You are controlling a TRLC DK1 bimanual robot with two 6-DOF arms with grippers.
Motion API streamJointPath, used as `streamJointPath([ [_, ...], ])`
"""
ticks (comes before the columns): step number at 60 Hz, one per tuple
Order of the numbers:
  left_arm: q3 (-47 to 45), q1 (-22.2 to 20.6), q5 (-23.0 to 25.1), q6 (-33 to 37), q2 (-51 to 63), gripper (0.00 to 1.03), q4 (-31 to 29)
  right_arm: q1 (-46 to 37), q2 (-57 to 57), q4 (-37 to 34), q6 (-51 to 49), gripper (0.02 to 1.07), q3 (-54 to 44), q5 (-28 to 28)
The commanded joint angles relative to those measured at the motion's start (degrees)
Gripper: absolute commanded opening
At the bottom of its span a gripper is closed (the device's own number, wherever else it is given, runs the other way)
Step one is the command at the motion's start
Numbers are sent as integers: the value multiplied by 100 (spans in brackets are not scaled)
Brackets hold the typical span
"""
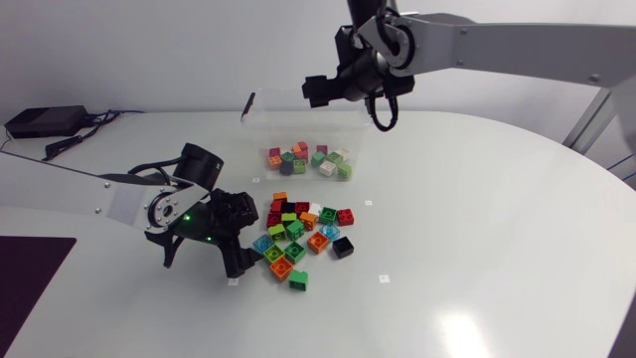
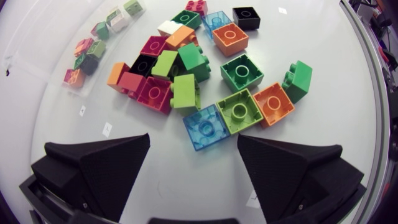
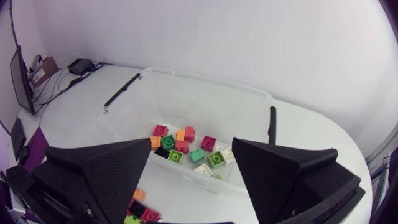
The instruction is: Place the duplo bricks in the container
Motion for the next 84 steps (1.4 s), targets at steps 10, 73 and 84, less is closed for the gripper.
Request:
streamJointPath([
  [10, -3, -69, -27, -343, 319, 98, 371, -44, -1181, 401, -82, 98, -1552, 16],
  [73, 199, -113, -62, -949, 310, 29, 248, 809, -1436, -803, -451, 93, -4013, -591],
  [84, 67, -34, -62, -835, -288, 29, -200, 853, -988, -803, -442, 93, -3898, -538],
])
